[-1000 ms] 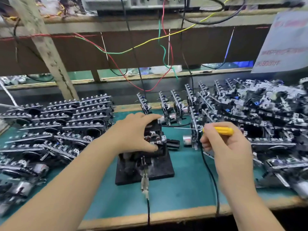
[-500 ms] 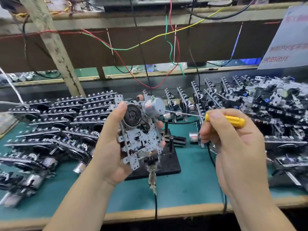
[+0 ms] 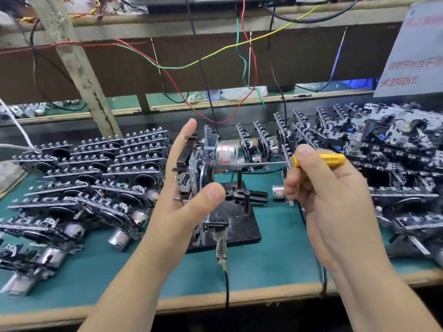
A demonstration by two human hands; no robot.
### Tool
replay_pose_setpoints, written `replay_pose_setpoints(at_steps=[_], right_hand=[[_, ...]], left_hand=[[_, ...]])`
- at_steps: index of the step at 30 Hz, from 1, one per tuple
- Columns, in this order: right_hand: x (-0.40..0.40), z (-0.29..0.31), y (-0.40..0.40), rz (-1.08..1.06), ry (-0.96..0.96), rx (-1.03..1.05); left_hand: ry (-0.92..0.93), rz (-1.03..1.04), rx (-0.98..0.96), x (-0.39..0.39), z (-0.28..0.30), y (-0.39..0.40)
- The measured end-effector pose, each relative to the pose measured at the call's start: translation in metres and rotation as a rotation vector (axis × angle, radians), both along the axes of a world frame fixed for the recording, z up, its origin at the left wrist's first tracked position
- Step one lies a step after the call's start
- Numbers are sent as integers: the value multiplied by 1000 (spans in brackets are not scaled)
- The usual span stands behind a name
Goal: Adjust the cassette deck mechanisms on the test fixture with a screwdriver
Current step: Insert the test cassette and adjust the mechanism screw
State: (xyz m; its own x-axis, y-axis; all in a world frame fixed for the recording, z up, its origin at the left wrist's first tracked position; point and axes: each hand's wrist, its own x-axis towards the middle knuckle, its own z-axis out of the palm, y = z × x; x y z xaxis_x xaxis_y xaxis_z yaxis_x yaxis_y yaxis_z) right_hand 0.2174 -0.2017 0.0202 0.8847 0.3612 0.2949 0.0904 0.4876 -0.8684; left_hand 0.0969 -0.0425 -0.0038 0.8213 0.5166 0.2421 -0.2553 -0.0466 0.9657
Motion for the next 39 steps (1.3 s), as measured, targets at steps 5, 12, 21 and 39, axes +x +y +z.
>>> replay_pose_setpoints(at_steps=[5,12,21,39], right_hand=[[-1,0,-2,-36,-156,-24],[0,-2,-4,-9,-225,-17],[4,-4,-4,16,-261,-9],[11,-16,-4,38,-329,-43]], left_hand=[[-155,-32,-53,6,3,-5],[-151,-47,-122,5,4,-4],[-137,-36,-143,3,6,-5],[-67,-13,-174,3,11,-5]])
